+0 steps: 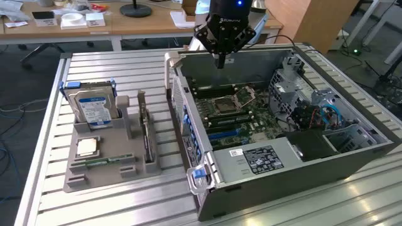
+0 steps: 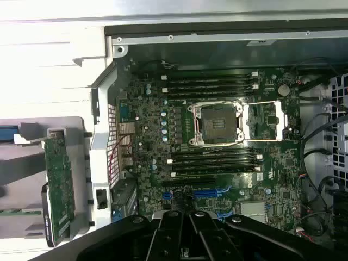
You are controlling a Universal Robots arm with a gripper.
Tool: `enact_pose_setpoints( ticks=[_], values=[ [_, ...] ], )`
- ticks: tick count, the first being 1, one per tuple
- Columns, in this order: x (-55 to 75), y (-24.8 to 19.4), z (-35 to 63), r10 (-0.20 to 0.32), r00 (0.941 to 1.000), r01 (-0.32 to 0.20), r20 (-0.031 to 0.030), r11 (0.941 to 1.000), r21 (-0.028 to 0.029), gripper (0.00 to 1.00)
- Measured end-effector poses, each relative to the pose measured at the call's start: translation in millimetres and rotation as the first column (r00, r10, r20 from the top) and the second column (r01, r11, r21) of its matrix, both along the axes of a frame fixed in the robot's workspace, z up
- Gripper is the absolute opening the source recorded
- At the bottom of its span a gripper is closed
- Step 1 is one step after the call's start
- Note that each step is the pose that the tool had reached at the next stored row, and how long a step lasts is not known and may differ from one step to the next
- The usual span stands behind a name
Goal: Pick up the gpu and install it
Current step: 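Reach for the gpu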
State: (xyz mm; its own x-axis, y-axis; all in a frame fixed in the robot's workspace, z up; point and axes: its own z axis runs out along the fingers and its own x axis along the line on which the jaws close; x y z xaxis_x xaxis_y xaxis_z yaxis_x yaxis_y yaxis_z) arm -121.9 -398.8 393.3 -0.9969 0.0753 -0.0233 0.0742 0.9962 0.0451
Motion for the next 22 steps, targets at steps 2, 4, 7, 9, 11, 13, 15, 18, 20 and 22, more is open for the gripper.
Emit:
enact_pose_setpoints(
  ticks=[2,4,7,9,11,13,15,18,20,22],
  values=[
    [0.0,0.0,0.0,0.0,1.0,0.0,0.0,1.0,0.0,0.11],
    [0.0,0.0,0.0,0.0,1.0,0.0,0.0,1.0,0.0,0.11],
    [0.0,0.0,0.0,0.0,1.0,0.0,0.0,1.0,0.0,0.11],
    [0.0,0.0,0.0,0.0,1.0,0.0,0.0,1.0,0.0,0.11],
    [0.0,0.0,0.0,0.0,1.0,0.0,0.0,1.0,0.0,0.11],
    [-0.8,0.0,0.0,0.0,1.0,0.0,0.0001,1.0,0.0,0.11],
    [-2.8,0.0,0.0,0.0,1.0,0.0,-0.0001,1.0,-0.0002,0.11],
    [-7.2,0.0,-0.2,0.0,1.0,0.0,0.0,1.0,0.0,0.11],
    [-10.6,0.0,-0.4,0.0,1.0,0.0,0.0001,1.0,0.0001,0.11],
    [-13.4,0.0,-0.5,0.0,1.0,0.0,0.0,1.0,0.0,0.11]
  ],
)
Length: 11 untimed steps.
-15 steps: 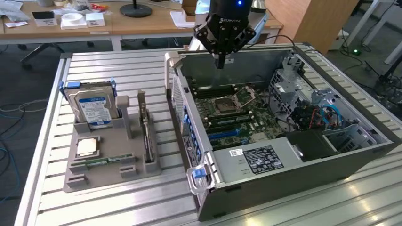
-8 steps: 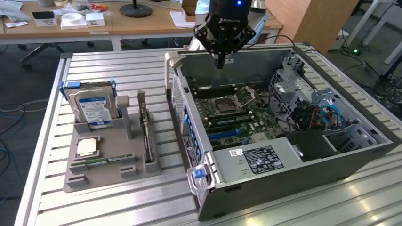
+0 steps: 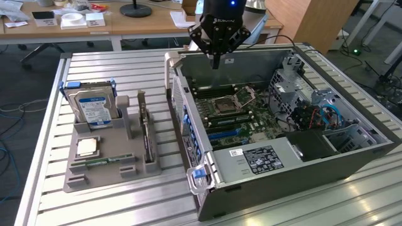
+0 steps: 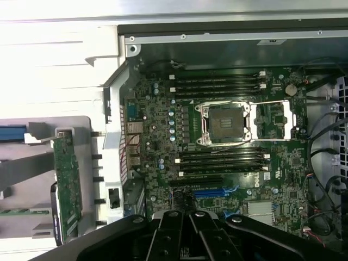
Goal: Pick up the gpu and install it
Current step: 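Reach for the gpu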
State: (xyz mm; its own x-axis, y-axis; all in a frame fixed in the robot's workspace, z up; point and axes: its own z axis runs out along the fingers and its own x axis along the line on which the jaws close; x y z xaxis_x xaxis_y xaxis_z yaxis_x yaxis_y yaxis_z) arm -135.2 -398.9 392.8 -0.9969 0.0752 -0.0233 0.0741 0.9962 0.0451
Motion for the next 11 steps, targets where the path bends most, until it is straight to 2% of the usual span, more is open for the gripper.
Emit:
enact_pose_setpoints(
  ticks=[11],
  values=[
    [-17.6,0.0,-0.7,0.0,1.0,0.0,0.0,1.0,-0.0001,0.11]
  ],
)
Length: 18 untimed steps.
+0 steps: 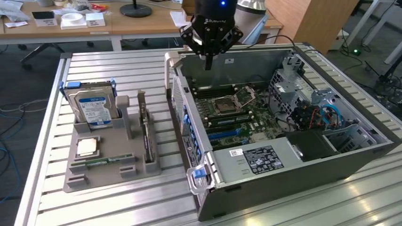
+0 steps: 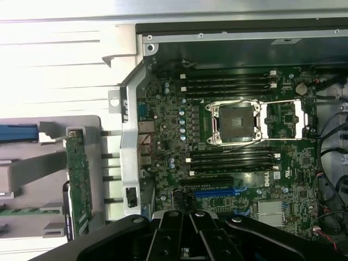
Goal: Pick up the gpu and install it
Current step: 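Reach for the gpu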
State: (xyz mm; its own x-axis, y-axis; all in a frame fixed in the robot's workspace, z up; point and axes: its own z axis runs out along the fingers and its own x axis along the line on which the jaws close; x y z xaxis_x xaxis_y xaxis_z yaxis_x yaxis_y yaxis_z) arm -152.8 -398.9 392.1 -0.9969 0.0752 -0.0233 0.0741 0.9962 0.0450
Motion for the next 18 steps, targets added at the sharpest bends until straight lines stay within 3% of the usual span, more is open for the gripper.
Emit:
enact_pose_setpoints(
  ticks=[18],
  values=[
    [-29.1,0.0,-0.7,0.0,1.0,0.0,0.0,1.0,-0.0011,0.11]
  ],
)
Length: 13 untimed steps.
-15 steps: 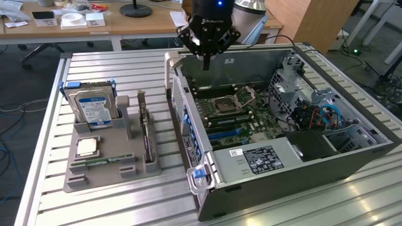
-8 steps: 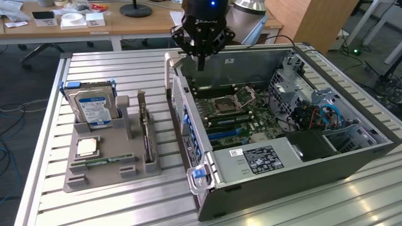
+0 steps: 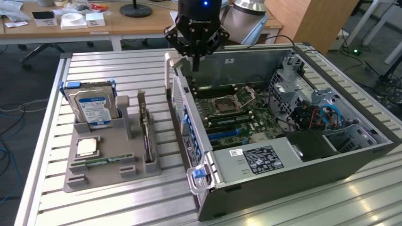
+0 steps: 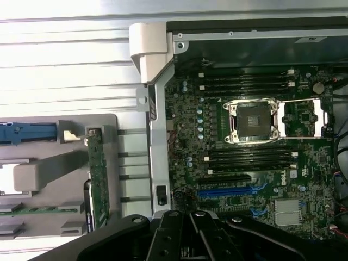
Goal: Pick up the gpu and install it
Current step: 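Reach for the gpu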
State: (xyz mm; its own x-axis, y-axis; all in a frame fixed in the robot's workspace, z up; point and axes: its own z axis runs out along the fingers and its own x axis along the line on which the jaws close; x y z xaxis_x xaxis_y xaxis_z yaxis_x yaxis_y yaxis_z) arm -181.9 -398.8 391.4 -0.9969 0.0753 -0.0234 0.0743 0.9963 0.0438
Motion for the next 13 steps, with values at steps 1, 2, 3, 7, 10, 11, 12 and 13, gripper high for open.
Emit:
enact_pose_setpoints(
  ticks=[1,2,3,7,10,11,12,13],
  values=[
    [-1.9,0.0,0.0,0.0,1.0,0.0,0.0,1.0,-0.0001,0.11],
    [-4.1,0.0,0.0,0.0,1.0,0.0,0.0,1.0,-0.0002,0.11],
    [-5.8,0.0,-0.1,0.0,1.0,0.0,0.0001,1.0,-0.0002,0.11],
    [-11.7,0.0,-0.1,0.0,1.0,0.0,0.0,1.0,-0.0005,0.11],
    [-15.2,0.0,-0.2,0.0,1.0,0.0,0.0,1.0,-0.0006,0.11],
    [-16.3,0.0,-0.3,0.0,1.0,0.0,0.0,1.0,-0.0006,0.11],
    [-17.4,0.0,-0.3,0.0,1.0,0.0,0.0001,1.0,-0.0005,0.11],
    [-18.6,0.0,-0.3,0.0,1.0,0.0,0.0,1.0,-0.0006,0.11]
  ],
)
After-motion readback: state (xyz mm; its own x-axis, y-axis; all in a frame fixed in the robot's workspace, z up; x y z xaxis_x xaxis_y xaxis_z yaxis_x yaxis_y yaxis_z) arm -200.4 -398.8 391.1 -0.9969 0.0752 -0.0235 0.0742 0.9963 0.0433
